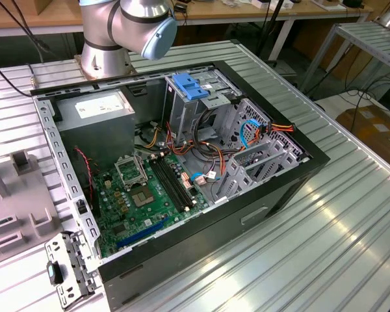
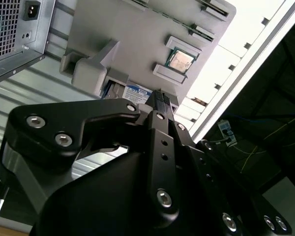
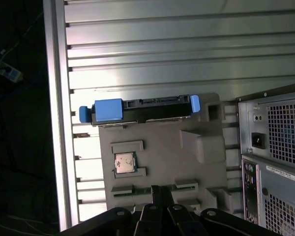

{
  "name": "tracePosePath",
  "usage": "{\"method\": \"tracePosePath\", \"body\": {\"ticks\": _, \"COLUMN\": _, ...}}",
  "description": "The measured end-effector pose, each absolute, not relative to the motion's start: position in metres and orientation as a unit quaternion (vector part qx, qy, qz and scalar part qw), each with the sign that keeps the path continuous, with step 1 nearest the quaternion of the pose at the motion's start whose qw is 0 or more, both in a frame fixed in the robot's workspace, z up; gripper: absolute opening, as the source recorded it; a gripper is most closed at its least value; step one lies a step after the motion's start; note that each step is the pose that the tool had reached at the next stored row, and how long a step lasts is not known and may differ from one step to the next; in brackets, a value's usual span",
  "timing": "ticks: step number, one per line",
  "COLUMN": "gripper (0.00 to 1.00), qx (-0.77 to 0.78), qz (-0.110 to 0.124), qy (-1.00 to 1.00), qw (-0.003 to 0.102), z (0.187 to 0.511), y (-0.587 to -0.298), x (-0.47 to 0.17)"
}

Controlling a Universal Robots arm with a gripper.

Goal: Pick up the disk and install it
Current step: 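Reach for the disk, then pick up the disk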

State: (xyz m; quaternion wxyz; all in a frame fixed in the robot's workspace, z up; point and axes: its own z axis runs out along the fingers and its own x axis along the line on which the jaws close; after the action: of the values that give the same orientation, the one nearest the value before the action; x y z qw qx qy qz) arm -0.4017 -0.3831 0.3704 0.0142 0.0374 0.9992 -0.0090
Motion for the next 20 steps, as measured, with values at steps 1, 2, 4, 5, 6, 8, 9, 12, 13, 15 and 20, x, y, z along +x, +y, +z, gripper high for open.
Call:
{"method": "tracePosePath", "body": {"ticks": 1, "gripper": 0.11, "qx": 0.037, "qz": -0.009, "qy": 0.999, "qw": 0.014, "z": 0.3704, "y": -0.383, "x": -0.4017}}
{"method": "tracePosePath", "body": {"ticks": 2, "gripper": 0.11, "qx": 0.037, "qz": -0.009, "qy": 0.999, "qw": 0.014, "z": 0.3704, "y": -0.383, "x": -0.4017}}
{"method": "tracePosePath", "body": {"ticks": 4, "gripper": 0.11, "qx": 0.037, "qz": -0.009, "qy": 0.999, "qw": 0.014, "z": 0.3704, "y": -0.383, "x": -0.4017}}
{"method": "tracePosePath", "body": {"ticks": 5, "gripper": 0.11, "qx": 0.037, "qz": -0.009, "qy": 0.999, "qw": 0.014, "z": 0.3704, "y": -0.3829, "x": -0.4017}}
{"method": "tracePosePath", "body": {"ticks": 6, "gripper": 0.11, "qx": 0.037, "qz": -0.009, "qy": 0.999, "qw": 0.014, "z": 0.3704, "y": -0.3829, "x": -0.4017}}
{"method": "tracePosePath", "body": {"ticks": 8, "gripper": 0.11, "qx": 0.037, "qz": -0.009, "qy": 0.999, "qw": 0.014, "z": 0.3704, "y": -0.3829, "x": -0.4017}}
{"method": "tracePosePath", "body": {"ticks": 9, "gripper": 0.11, "qx": 0.037, "qz": -0.009, "qy": 0.999, "qw": 0.014, "z": 0.3704, "y": -0.3829, "x": -0.4017}}
{"method": "tracePosePath", "body": {"ticks": 12, "gripper": 0.11, "qx": 0.036, "qz": -0.009, "qy": 0.999, "qw": 0.014, "z": 0.3704, "y": -0.3828, "x": -0.4017}}
{"method": "tracePosePath", "body": {"ticks": 13, "gripper": 0.11, "qx": 0.033, "qz": -0.009, "qy": 0.999, "qw": 0.014, "z": 0.3704, "y": -0.3828, "x": -0.4017}}
{"method": "tracePosePath", "body": {"ticks": 15, "gripper": 0.11, "qx": 0.029, "qz": -0.009, "qy": 0.999, "qw": 0.014, "z": 0.3704, "y": -0.3828, "x": -0.4017}}
{"method": "tracePosePath", "body": {"ticks": 20, "gripper": 0.11, "qx": 0.006, "qz": -0.009, "qy": 1.0, "qw": 0.014, "z": 0.3704, "y": -0.3828, "x": -0.4017}}
